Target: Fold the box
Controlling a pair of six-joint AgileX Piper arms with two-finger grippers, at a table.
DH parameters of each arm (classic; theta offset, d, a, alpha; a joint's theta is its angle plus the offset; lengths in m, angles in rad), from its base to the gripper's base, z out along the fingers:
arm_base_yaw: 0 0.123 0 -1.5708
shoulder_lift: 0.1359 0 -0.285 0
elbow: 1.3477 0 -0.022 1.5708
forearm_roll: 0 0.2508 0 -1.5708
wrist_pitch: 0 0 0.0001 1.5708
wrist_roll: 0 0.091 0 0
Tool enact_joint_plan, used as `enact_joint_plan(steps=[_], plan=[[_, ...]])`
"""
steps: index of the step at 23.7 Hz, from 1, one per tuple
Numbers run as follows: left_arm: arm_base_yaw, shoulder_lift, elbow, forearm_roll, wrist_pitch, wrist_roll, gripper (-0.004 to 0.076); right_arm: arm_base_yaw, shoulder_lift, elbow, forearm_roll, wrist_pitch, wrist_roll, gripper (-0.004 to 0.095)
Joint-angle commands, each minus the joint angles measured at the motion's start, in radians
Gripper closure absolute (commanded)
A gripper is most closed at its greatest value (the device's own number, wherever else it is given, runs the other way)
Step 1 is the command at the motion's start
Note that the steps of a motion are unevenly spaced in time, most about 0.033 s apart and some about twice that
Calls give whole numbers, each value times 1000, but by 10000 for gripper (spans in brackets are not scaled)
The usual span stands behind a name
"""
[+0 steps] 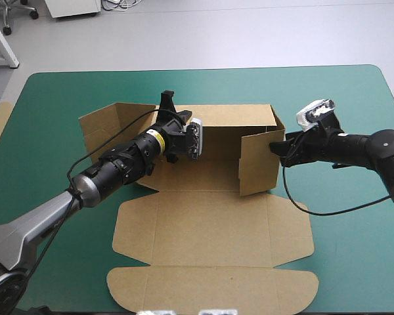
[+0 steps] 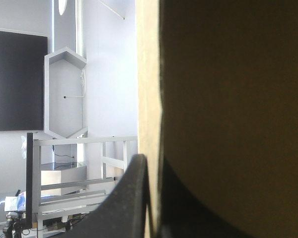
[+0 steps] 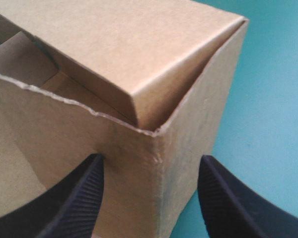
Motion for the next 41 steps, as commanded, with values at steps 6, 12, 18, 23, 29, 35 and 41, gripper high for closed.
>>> enact_joint_plan(steps=[6, 12, 18, 23, 29, 35, 41], plan=[[-6, -31, -25, -10, -21, -17, 734, 63, -12, -106, -134, -50, 255, 372], [-6, -31, -25, -10, -21, -17, 734, 202, 47, -209, -446, -53, 514, 384], [-6, -31, -25, 13, -24, -17, 734, 210, 49, -216, -442, -91, 642, 420], [-6, -31, -25, 13, -22, -17, 734, 210, 49, -216, -428, -132, 712, 426], [-6, -31, -25, 13, -33, -17, 734, 221, 49, -216, -432, -128, 726, 492], [-6, -31, -25, 13, -38, -17, 734, 251, 49, -217, -488, -135, 775, 501], [-6, -31, -25, 12, -57, -19, 734, 292, 51, -217, -536, -189, 810, 651]])
